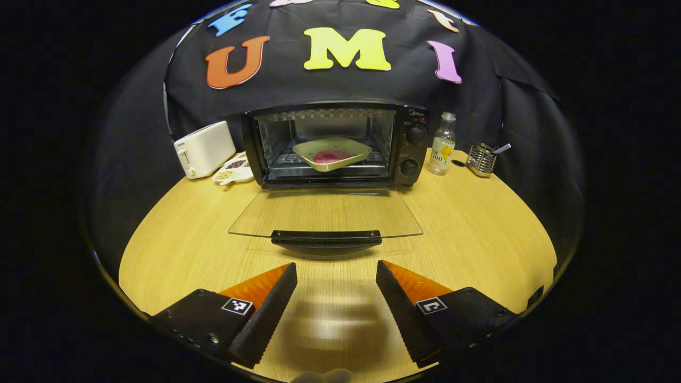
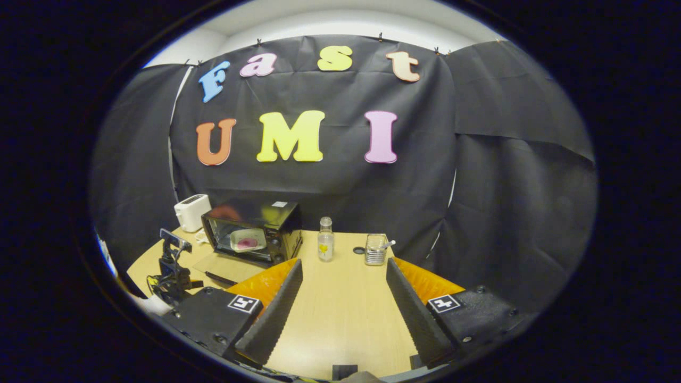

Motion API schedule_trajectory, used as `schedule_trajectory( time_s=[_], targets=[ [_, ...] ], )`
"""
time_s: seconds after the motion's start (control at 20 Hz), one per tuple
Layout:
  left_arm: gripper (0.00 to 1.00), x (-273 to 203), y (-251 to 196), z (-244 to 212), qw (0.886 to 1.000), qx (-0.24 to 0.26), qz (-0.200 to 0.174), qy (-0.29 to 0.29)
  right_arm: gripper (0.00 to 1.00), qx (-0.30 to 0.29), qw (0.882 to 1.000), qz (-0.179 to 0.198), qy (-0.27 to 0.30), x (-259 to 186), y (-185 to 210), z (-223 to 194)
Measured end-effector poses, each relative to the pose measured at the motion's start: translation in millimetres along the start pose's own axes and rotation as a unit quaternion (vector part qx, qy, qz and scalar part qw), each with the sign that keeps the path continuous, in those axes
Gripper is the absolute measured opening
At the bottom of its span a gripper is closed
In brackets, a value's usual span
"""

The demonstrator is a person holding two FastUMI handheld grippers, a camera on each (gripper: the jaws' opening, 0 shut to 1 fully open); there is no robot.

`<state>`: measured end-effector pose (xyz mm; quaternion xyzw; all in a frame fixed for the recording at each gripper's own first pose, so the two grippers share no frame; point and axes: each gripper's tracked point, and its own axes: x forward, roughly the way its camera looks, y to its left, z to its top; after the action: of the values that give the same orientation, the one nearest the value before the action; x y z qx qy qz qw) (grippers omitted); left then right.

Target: Open the electric oven with the left hand, put the food in, and close the electric oven.

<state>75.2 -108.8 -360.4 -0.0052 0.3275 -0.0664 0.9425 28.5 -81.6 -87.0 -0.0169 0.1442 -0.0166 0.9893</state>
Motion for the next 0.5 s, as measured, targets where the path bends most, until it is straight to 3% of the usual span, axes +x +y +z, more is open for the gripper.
schedule_trajectory(
  time_s=[0.3, 0.35, 0.4, 0.45, 0.5],
  targets=[
    [0.96, 32.9, 17.5, -10.3, 1.0, 0.011, 0.008, 0.021, 1.0, 0.009, 0.999, -0.038, 0.015, 5.2, 7.0, -0.2],
    [0.96, 36.2, 20.8, -10.8, 1.0, 0.014, 0.012, 0.022, 0.96, 0.009, 0.999, -0.041, 0.014, 4.4, 7.8, -0.5],
    [0.96, 39.7, 22.4, -10.1, 1.0, 0.016, 0.013, 0.022, 1.0, 0.009, 0.999, -0.045, 0.015, 3.9, 9.5, -0.5],
    [1.0, 43.1, 21.8, -10.9, 1.0, 0.018, 0.012, 0.022, 1.0, 0.009, 0.999, -0.047, 0.016, 4.6, 11.4, -1.1],
    [0.96, 44.9, 20.3, -10.9, 0.999, 0.021, 0.011, 0.023, 1.0, 0.01, 0.999, -0.05, 0.019, 4.4, 12.9, -3.2]
  ],
)
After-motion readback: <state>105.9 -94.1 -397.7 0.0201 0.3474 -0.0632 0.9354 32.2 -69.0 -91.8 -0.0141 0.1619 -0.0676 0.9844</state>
